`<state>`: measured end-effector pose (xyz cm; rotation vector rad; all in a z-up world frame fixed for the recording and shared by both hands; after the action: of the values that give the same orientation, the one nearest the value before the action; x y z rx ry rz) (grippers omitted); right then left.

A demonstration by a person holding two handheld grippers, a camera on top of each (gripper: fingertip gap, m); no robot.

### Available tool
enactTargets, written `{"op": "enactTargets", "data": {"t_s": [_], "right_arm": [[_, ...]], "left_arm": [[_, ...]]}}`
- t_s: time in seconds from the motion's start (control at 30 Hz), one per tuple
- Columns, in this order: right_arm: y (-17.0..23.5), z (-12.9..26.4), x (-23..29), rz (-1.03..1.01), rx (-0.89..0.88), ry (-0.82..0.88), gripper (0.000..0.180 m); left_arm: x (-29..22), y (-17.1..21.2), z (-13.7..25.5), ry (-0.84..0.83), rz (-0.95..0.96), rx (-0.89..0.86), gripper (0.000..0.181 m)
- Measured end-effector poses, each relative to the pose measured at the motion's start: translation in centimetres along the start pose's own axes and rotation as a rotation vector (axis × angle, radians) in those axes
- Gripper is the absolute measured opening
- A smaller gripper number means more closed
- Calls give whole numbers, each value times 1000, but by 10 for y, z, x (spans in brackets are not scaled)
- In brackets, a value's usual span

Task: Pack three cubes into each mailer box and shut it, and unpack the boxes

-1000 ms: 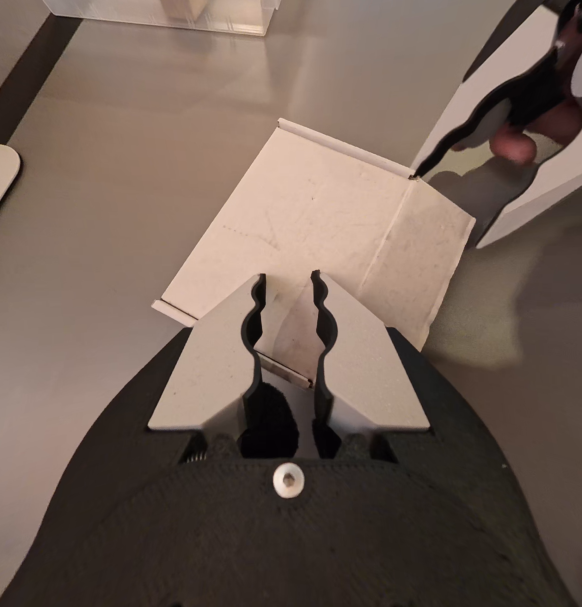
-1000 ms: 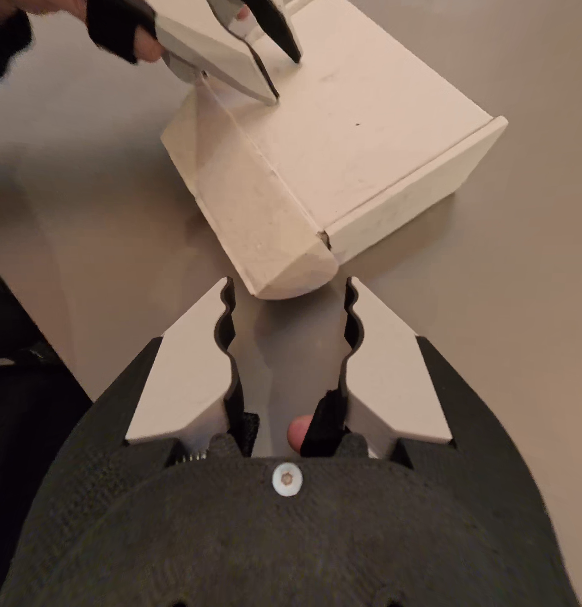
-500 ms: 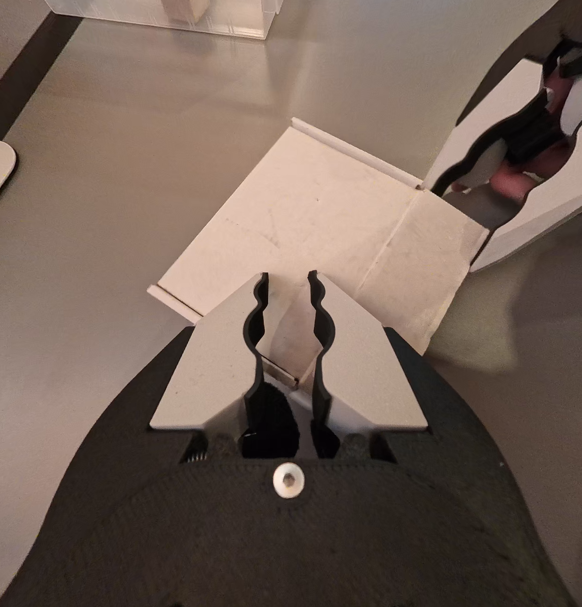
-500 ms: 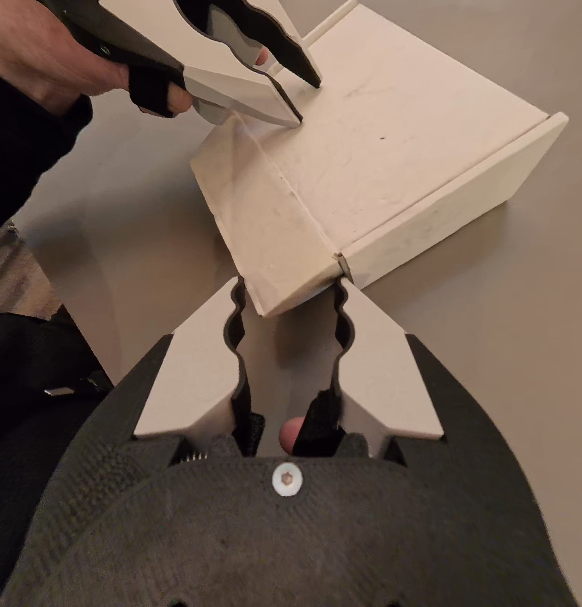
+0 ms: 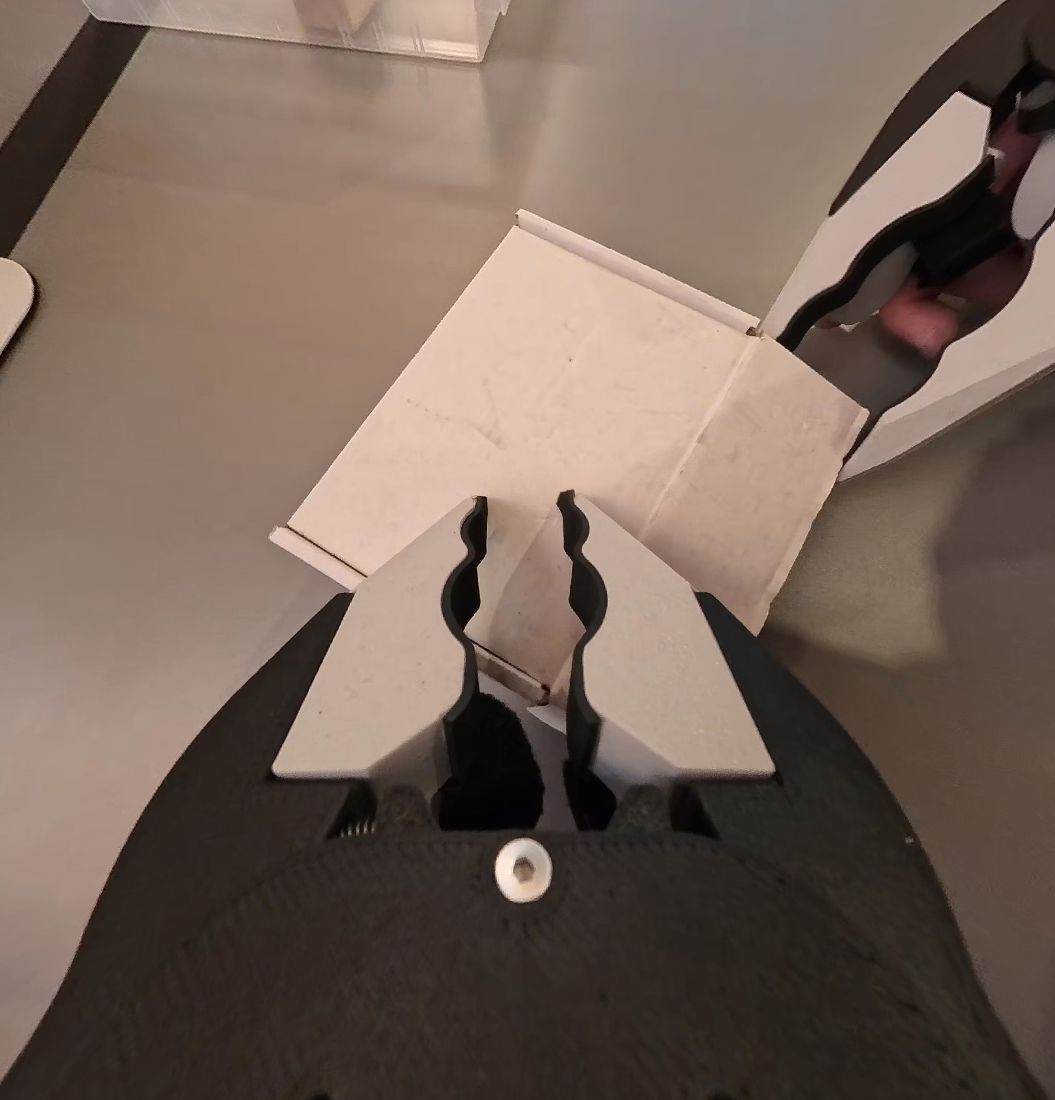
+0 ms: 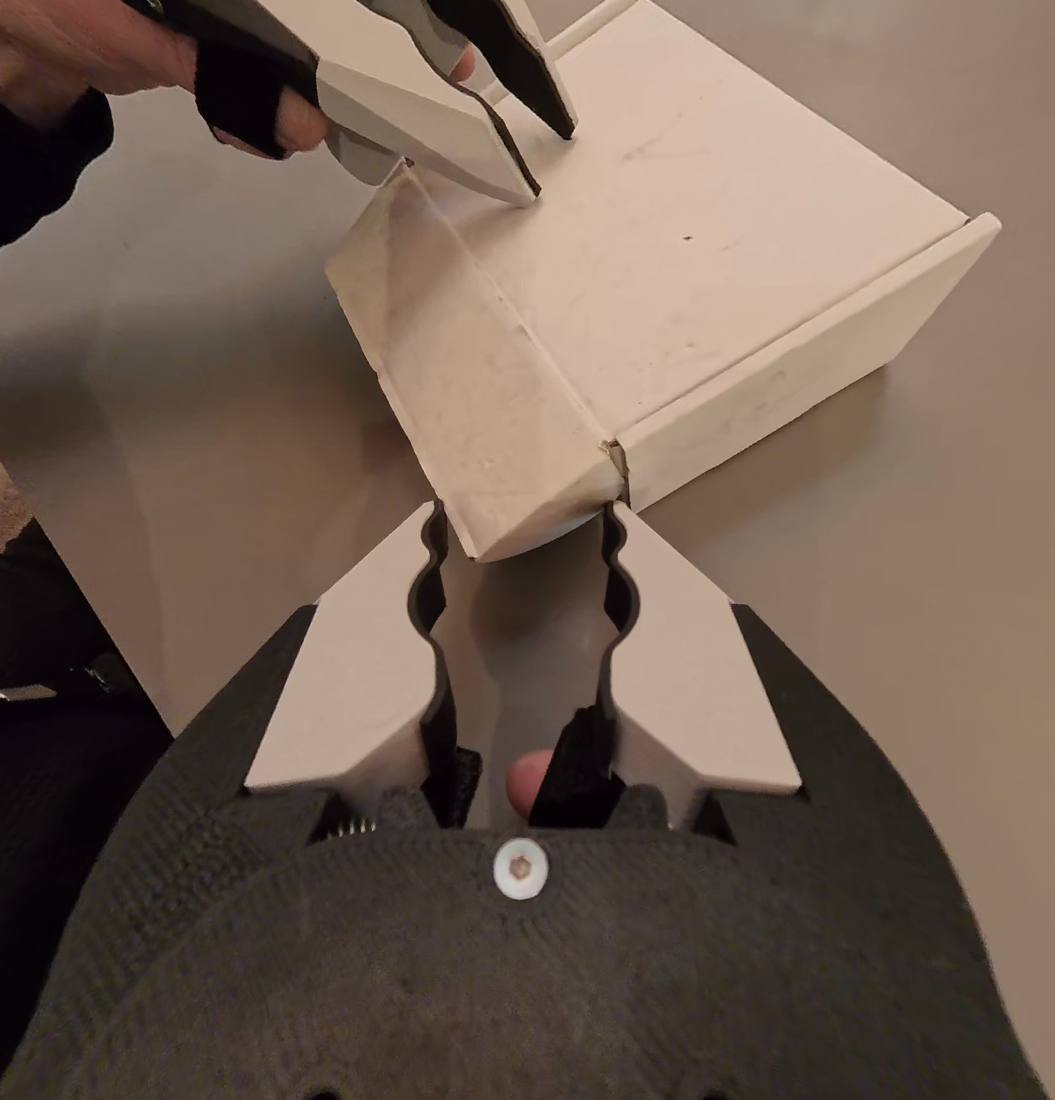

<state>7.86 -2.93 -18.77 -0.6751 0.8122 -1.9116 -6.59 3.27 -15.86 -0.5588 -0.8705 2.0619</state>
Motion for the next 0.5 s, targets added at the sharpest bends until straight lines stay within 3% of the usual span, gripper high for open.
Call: {"op": "enactTargets", "data": {"t_s": [0.07, 0.2, 0.3, 0.5], "right_arm": [[0, 0, -1, 0, -2, 3, 50], [3, 0, -2, 10, 17, -14, 47], [2, 0, -1, 3, 12, -33, 46], [1, -2, 0, 36, 21, -47, 44]], "left_arm": [[3, 1, 5, 8, 8, 21, 21], [10, -1, 44, 5, 123, -79, 40], [9, 23, 67, -23, 221, -92, 46], [-16, 69, 45, 26, 311, -37, 41]]}}
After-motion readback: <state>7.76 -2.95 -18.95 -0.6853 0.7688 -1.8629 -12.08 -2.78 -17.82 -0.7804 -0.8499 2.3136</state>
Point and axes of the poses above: each gripper's, where its closed fingertips meet, z back along the fingers, y out of its underside, x = y × z across the jaws, the point moved 5 cm from there along z, back along the fingers, and after that the axes turned 9 degrees about z, right-handed, at the moved point
